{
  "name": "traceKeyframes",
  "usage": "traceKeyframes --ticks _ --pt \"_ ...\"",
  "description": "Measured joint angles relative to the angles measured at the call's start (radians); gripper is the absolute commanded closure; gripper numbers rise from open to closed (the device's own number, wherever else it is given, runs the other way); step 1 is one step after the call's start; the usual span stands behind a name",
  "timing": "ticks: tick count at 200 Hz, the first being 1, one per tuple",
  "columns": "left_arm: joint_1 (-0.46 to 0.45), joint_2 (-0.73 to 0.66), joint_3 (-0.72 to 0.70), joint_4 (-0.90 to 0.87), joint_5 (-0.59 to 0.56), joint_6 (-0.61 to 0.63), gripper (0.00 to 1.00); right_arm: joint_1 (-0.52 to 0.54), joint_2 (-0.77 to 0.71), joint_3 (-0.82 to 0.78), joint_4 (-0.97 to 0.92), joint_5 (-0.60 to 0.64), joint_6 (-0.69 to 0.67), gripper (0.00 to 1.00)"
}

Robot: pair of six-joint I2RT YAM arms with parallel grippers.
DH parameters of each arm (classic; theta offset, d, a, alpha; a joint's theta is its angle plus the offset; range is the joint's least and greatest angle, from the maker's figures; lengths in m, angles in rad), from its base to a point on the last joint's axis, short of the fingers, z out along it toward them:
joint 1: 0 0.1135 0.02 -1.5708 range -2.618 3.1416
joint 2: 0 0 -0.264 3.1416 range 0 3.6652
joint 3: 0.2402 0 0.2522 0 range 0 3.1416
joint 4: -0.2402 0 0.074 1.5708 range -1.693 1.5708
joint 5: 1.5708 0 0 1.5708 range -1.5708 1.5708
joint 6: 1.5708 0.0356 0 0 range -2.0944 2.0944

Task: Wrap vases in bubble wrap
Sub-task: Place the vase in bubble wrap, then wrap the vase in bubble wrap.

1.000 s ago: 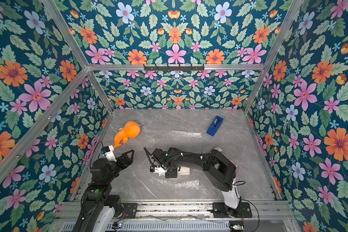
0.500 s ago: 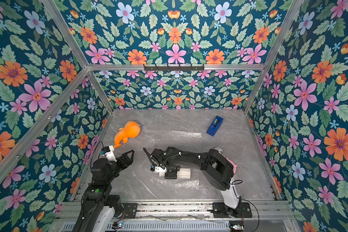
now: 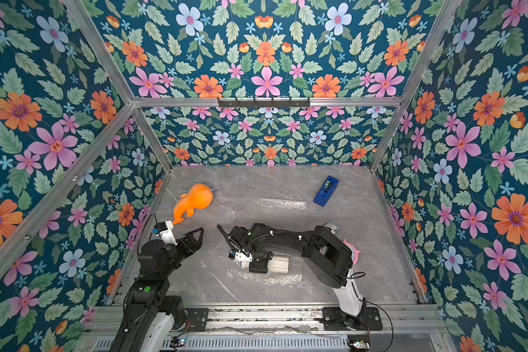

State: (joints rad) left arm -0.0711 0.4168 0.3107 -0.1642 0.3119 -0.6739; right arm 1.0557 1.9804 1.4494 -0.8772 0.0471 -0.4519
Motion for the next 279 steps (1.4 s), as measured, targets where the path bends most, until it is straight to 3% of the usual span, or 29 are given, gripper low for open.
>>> traceKeyframes --ticks 32,67,95,125,143,191,235,279 --pt "0.0 0.026 0.036 0.005 0.002 0.001 0.22 0.0 -0.09 -0.032 0.031 0.009 0.007 0.15" --pt "-0.05 0.135 0.101 0.048 0.03 0.015 0.28 0.017 -0.273 -0.172 0.127 0.067 0.035 0.16" --pt "-0.193 0.228 0.222 0.064 0.018 0.119 0.29 0.076 -0.486 -0.364 0.266 0.114 0.06 0.22" --pt "-0.422 0.293 0.296 0.074 0.002 0.351 0.25 0.131 -0.684 -0.581 0.41 0.101 0.053 0.38" --pt "-0.484 0.314 0.311 0.075 0.0 0.501 0.23 0.143 -0.75 -0.68 0.463 0.091 0.027 0.45" --pt "-0.505 0.341 0.282 0.075 -0.001 0.838 0.21 0.179 -0.797 -0.814 0.505 0.09 -0.05 0.55" --pt "-0.505 0.346 0.241 0.112 -0.027 0.931 0.18 0.208 -0.799 -0.867 0.538 0.06 -0.061 0.63" --pt "-0.505 0.346 0.217 0.148 -0.049 0.961 0.18 0.238 -0.674 -0.87 0.609 0.103 -0.087 0.64"
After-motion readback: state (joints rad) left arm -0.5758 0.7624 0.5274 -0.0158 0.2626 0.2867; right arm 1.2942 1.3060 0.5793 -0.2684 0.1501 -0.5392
